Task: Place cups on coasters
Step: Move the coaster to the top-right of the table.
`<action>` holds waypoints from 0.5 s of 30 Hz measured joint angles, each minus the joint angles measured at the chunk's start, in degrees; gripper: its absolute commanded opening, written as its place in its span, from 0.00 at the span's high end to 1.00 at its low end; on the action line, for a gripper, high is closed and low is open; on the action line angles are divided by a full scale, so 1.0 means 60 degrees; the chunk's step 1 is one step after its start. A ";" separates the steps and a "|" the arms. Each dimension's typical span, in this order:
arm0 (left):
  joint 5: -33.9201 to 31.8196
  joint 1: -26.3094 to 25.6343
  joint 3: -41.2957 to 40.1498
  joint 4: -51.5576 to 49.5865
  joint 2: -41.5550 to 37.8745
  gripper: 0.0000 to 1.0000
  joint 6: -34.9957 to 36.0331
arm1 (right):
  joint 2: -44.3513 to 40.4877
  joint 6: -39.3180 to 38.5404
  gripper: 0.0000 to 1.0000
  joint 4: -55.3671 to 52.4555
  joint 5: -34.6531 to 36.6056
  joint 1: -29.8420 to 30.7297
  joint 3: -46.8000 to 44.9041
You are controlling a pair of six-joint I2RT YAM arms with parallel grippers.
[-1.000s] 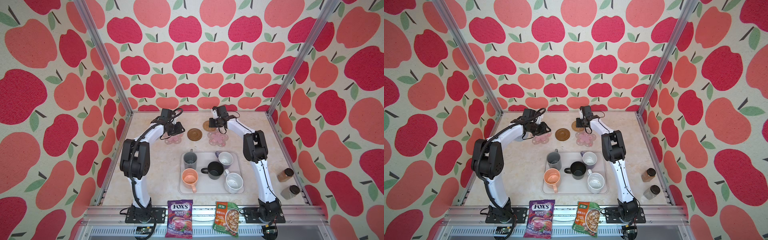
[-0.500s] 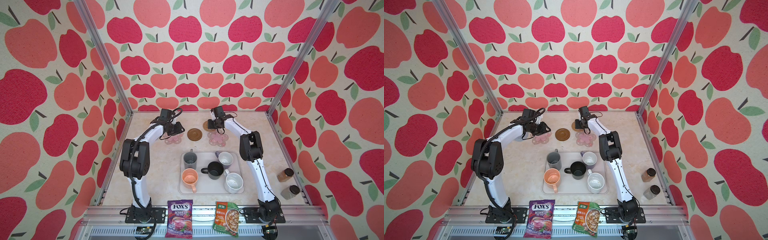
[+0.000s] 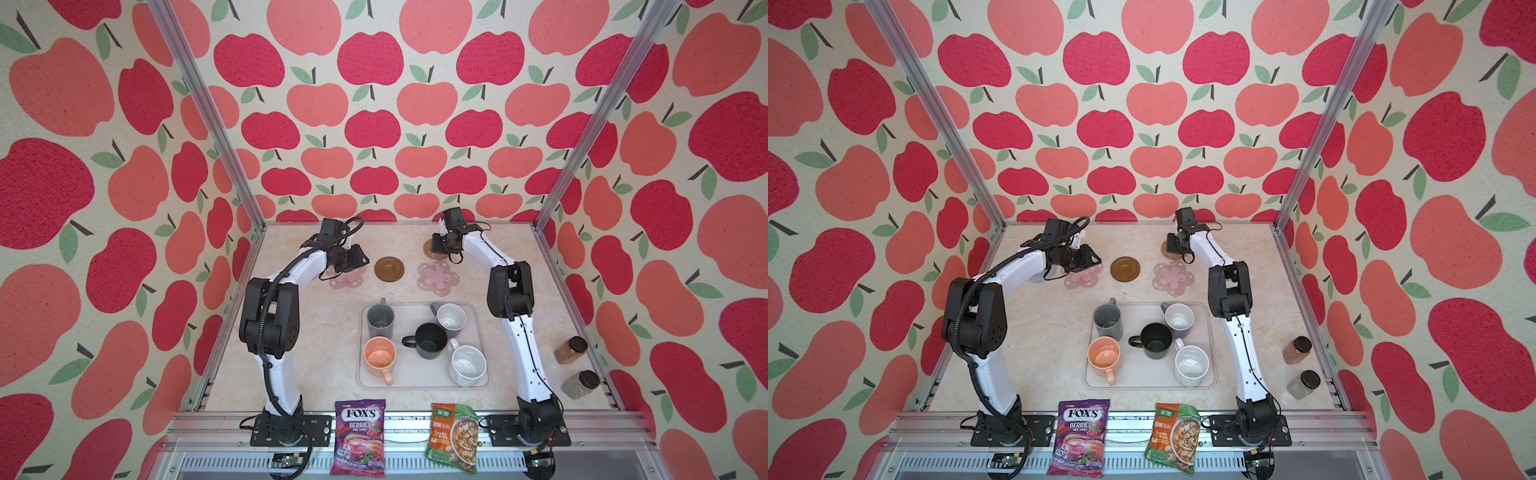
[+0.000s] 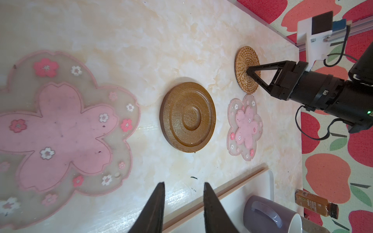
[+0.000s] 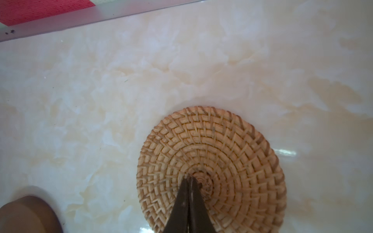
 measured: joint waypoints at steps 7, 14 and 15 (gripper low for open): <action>0.0000 -0.0066 0.0004 0.0047 0.0000 0.65 -0.0098 | -0.0277 0.0073 0.94 0.0106 0.0124 -0.0696 -0.0499; 0.0000 -0.0270 0.0044 0.0044 0.0000 0.65 -0.0102 | -0.1676 0.0178 0.94 0.0608 0.0346 -0.1322 -0.2863; 0.0000 -0.0306 0.0073 0.0040 0.0000 0.65 -0.0098 | -0.1912 0.0182 0.94 0.0688 0.0361 -0.1388 -0.3253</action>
